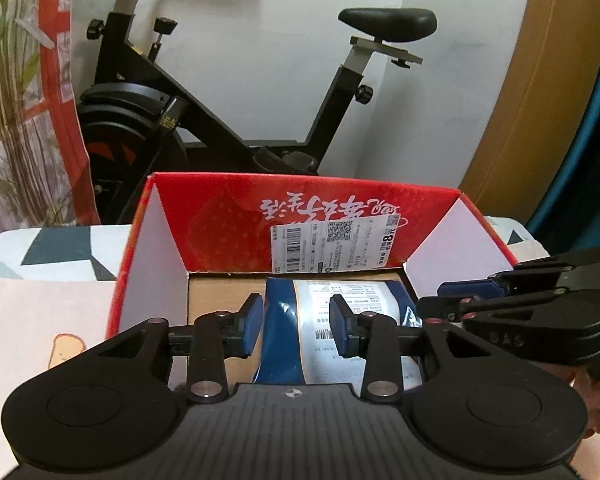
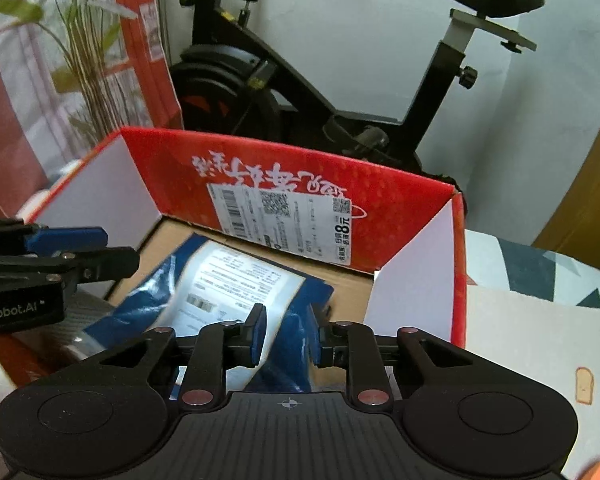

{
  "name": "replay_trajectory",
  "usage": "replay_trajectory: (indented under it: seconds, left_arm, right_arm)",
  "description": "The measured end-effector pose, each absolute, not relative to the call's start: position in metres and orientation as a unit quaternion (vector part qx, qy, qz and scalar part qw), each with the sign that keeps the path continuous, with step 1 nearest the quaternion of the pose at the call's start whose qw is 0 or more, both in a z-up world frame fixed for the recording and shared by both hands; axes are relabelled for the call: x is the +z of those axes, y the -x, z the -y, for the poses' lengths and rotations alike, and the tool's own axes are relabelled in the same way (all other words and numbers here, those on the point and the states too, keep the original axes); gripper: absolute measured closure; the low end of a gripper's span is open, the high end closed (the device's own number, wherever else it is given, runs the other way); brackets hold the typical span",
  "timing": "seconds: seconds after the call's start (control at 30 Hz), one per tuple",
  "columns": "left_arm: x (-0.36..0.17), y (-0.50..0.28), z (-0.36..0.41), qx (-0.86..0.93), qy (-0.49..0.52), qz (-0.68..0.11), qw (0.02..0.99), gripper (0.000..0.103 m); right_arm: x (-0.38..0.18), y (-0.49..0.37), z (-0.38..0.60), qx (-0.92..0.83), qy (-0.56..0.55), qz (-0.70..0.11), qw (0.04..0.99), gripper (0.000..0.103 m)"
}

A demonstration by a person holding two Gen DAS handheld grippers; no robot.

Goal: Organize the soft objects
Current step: 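Lower the blue bag into the red box and open the right tool, then move the right tool back to the green tasselled pouch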

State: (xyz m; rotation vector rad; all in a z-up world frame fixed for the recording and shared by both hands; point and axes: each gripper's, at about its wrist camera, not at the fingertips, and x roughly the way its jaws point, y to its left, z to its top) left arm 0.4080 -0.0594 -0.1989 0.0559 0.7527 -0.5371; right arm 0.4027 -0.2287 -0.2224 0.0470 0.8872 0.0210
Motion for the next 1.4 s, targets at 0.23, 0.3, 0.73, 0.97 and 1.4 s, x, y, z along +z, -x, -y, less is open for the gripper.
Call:
replay_trajectory:
  seconds: [0.23, 0.3, 0.73, 0.97, 1.4]
  left_arm:
    - [-0.183, -0.378, 0.047, -0.262, -0.019, -0.347, 0.9, 0.065]
    - [-0.179, -0.367, 0.042, -0.265, -0.013, -0.344, 0.901, 0.063]
    - [-0.181, -0.297, 0.001, -0.262, 0.009, -0.351, 0.899, 0.063]
    - [-0.206, -0.271, -0.01, -0.261, 0.031, -0.384, 0.885, 0.063]
    - [-0.234, -0.236, -0.004, -0.263, 0.043, -0.415, 0.87, 0.063]
  right_arm:
    - [-0.194, -0.363, 0.233, 0.012, -0.048, -0.382, 0.923, 0.081]
    - [-0.187, -0.347, 0.234, 0.015, -0.055, -0.36, 0.931, 0.079]
    - [-0.184, -0.249, 0.231, 0.026, -0.075, -0.261, 0.962, 0.067]
    - [-0.211, -0.214, 0.228, 0.037, -0.086, -0.295, 0.951, 0.067]
    - [-0.266, -0.151, 0.226, 0.018, -0.118, -0.393, 0.912, 0.068]
